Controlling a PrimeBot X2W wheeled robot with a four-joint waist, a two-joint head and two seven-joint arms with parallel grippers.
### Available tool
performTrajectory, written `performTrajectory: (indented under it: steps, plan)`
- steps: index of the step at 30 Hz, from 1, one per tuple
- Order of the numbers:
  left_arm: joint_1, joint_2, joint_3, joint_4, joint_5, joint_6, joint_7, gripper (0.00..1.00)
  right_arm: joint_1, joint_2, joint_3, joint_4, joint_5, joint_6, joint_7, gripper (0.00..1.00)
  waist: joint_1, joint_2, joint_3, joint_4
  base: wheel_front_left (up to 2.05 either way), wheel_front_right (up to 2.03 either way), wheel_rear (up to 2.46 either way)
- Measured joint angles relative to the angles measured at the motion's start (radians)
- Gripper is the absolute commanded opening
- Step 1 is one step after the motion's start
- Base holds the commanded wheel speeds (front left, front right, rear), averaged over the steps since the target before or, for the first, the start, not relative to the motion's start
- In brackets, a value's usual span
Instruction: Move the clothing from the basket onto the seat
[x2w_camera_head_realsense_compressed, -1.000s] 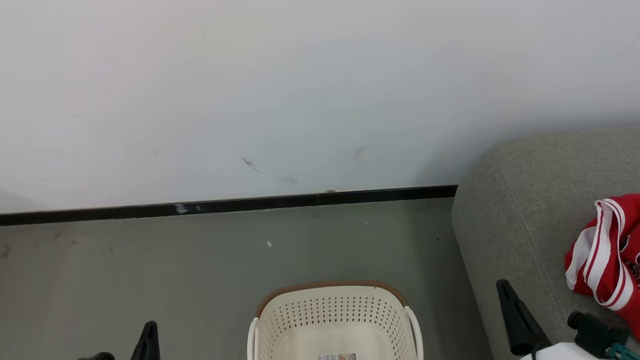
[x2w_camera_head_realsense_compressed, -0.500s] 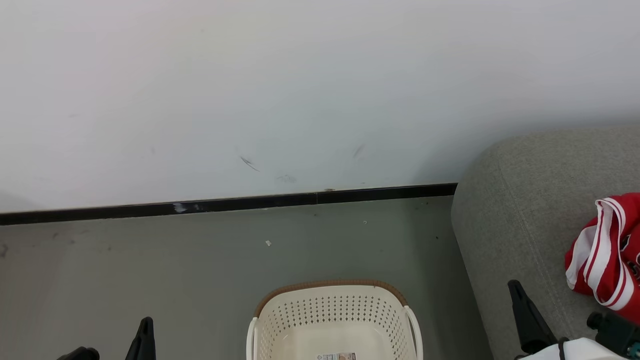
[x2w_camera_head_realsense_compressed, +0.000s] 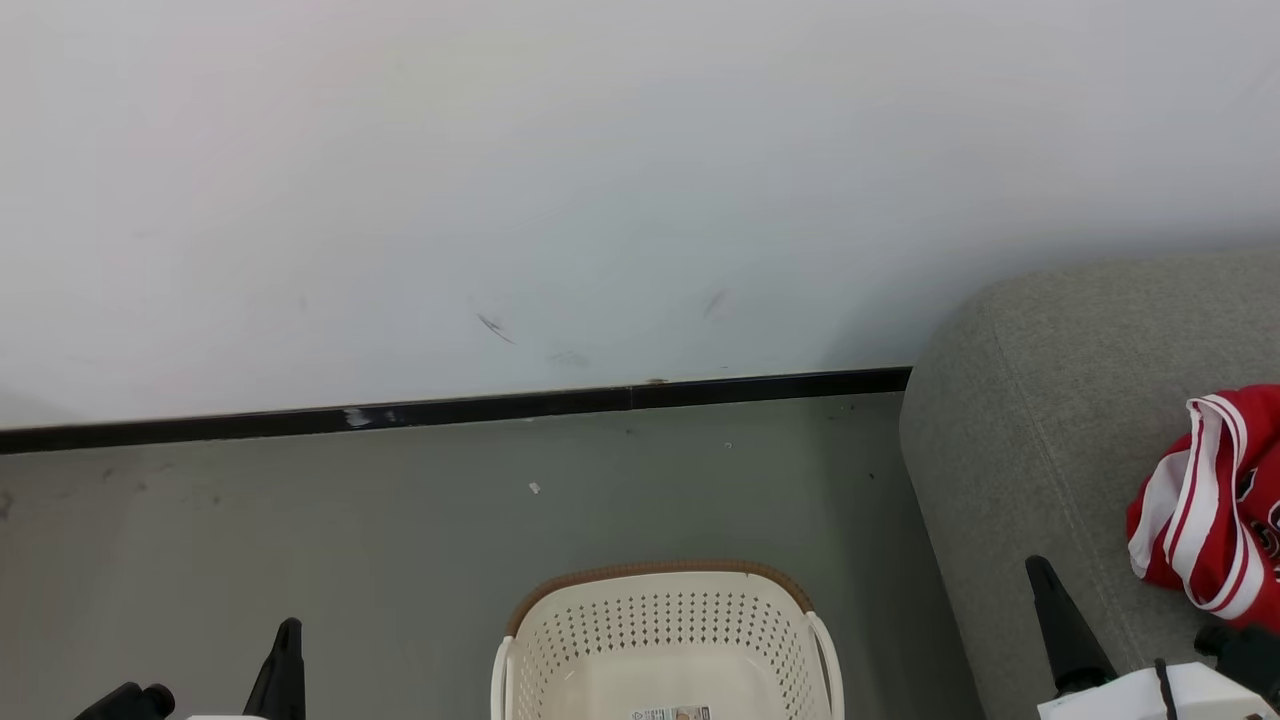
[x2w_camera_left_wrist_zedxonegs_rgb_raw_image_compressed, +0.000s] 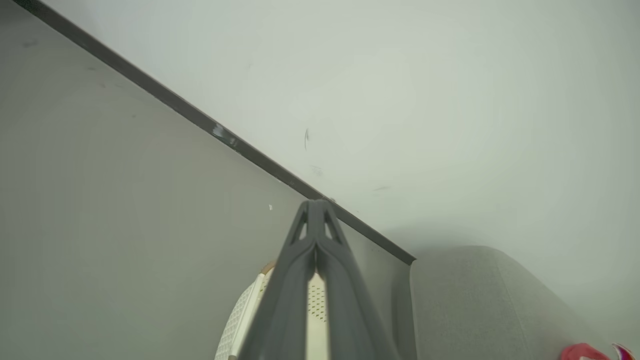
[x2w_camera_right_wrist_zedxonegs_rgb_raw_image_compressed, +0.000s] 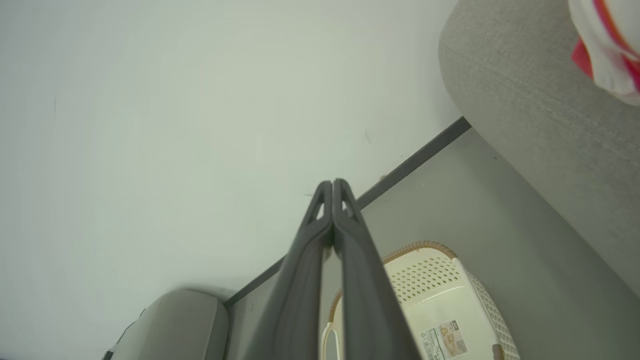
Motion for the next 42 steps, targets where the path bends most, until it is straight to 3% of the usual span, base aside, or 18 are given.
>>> performTrajectory:
  steps: [17, 42]
  plan:
    - [-0.037, -0.008, 0.036, 0.022, -0.235, -0.052, 0.06, 0.0, -0.051, -0.023, -0.002, 0.043, 0.29, 0.0, 0.05, 0.0, -0.011, 0.0, 0.013, -0.005, 0.0, 0.0, 0.0]
    - [-0.094, -0.025, 0.082, 0.046, -0.548, -0.121, 0.144, 0.0, -0.117, -0.049, -0.004, 0.093, 0.672, 0.0, 0.119, 0.0, -0.0126, 0.0, 0.024, -0.012, 0.0, 0.0, 0.0]
